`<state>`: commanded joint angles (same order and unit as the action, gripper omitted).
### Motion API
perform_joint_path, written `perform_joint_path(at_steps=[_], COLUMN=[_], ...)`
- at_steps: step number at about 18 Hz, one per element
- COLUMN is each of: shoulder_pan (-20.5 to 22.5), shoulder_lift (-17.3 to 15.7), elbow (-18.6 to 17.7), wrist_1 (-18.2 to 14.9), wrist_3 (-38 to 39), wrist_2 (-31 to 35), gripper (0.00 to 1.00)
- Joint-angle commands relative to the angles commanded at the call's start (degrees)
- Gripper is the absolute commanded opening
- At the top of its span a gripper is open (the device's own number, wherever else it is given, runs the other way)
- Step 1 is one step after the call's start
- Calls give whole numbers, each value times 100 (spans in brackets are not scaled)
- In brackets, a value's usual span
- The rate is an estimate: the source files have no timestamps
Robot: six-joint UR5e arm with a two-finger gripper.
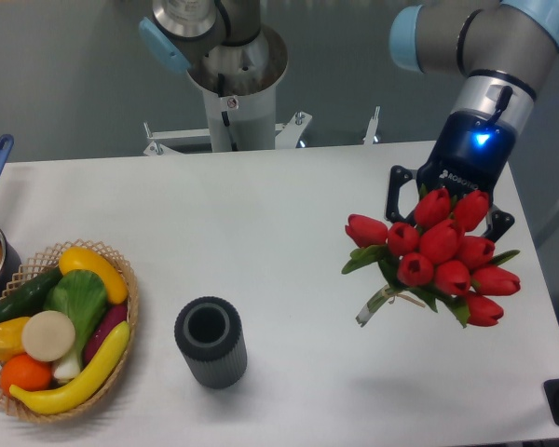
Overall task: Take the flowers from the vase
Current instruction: 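Carry the tulip bunch up and away from the vase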
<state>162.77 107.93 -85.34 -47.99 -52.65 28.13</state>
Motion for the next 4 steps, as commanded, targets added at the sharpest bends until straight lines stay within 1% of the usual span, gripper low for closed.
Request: perform_joint_path(at_steps=[4], shoulder_pan=[44], shoulder_lift=[-9], elbow=[0], wrist_1=[0], wrist_3=[9], wrist_2=[-9], gripper=[53])
